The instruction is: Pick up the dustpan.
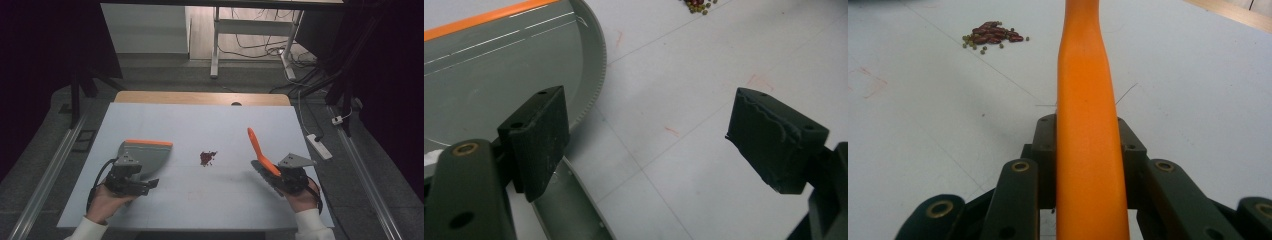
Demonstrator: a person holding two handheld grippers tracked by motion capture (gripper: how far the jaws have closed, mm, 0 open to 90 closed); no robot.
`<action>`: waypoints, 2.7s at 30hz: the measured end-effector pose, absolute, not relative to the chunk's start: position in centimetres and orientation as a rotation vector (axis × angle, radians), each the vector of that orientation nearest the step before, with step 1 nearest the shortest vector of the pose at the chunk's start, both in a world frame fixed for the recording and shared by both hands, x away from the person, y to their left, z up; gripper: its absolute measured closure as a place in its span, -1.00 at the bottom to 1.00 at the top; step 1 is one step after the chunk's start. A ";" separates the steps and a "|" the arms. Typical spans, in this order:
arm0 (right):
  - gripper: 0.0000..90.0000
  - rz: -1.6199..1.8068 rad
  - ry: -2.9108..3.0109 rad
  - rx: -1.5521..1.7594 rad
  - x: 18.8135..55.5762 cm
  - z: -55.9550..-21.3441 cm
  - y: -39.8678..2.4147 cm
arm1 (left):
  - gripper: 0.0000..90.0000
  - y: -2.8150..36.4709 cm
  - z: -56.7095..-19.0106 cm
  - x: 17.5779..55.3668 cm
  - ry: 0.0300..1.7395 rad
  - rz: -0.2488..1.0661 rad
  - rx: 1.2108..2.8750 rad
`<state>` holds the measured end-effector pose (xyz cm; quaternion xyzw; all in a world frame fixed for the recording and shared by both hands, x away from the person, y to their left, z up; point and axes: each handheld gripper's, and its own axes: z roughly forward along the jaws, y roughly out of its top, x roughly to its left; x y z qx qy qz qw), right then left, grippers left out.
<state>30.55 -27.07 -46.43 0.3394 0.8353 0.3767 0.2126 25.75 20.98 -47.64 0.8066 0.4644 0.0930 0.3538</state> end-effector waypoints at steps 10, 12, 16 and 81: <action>0.56 1.091 2.310 0.939 30.4 -46.0 -27.4 | -0.61 20.5 -45.7 26.3 1.337 0.314 2.083; 0.56 1.087 2.304 0.946 30.3 -46.1 -27.6 | -0.60 20.9 -45.9 26.2 1.415 0.335 2.070; 0.57 1.078 2.305 0.948 30.2 -46.1 -27.8 | -0.61 21.5 -46.6 26.0 1.466 0.350 2.095; 0.56 1.025 2.345 0.923 30.2 -46.8 -27.2 | 0.37 23.6 -51.7 28.3 1.748 0.148 1.932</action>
